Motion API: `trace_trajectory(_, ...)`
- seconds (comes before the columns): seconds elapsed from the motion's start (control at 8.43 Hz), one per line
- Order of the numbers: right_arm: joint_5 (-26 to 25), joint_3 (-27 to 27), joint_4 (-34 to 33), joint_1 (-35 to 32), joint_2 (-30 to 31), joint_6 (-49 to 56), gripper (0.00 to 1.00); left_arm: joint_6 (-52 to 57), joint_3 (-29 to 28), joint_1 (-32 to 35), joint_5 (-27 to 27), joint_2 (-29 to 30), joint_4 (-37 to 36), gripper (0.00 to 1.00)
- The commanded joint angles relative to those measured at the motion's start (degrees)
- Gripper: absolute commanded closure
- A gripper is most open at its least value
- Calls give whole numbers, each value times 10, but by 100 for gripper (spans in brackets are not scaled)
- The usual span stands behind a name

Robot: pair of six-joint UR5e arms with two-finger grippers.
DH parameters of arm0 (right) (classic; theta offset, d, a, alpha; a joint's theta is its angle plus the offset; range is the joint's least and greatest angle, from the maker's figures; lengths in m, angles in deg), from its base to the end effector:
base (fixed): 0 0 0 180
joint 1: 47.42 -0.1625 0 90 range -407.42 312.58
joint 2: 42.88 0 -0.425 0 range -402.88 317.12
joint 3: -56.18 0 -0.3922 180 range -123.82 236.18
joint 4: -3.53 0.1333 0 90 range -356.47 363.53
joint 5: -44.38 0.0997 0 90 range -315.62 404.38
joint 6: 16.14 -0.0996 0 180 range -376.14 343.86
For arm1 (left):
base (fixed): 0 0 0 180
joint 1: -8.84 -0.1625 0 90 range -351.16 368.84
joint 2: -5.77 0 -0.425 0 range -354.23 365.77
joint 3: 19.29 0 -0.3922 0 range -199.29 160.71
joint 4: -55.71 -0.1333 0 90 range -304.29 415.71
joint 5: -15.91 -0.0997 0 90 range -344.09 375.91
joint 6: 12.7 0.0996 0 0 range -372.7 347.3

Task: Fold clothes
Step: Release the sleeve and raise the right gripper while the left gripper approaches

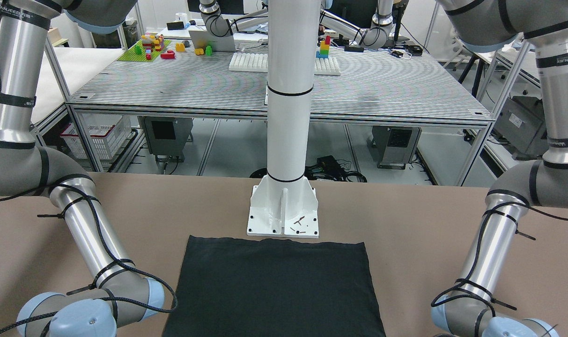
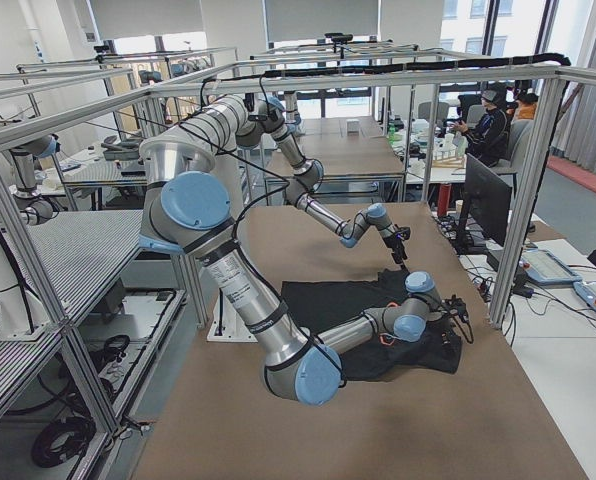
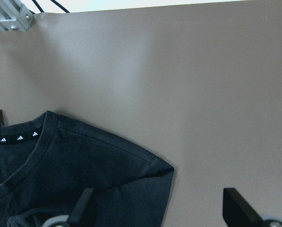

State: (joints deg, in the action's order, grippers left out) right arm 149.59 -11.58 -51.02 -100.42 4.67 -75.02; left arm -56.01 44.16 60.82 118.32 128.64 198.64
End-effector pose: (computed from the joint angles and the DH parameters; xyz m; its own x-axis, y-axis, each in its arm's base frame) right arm -0.3901 -0.6958 0.3125 0.6216 -0.0039 0.7834 -0.3727 0.8781 0.3001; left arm 0.3769 -0.6637 0.4403 0.6931 0.2673 -0.6695 0.2206 0.8055 0.5500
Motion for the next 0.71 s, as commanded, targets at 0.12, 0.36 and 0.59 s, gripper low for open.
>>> trace_trajectory(0.12,-2,0,1,0,2,1,6,2,-14,-22,-22,3,11,9)
trace_trajectory(0.36,-3,-4,1,0,6,0,6,2,-15,-23,-22,0,12,12)
trace_trajectory(0.59,-4,-5,2,1,10,-1,6,2,-17,-23,-22,2,11,32)
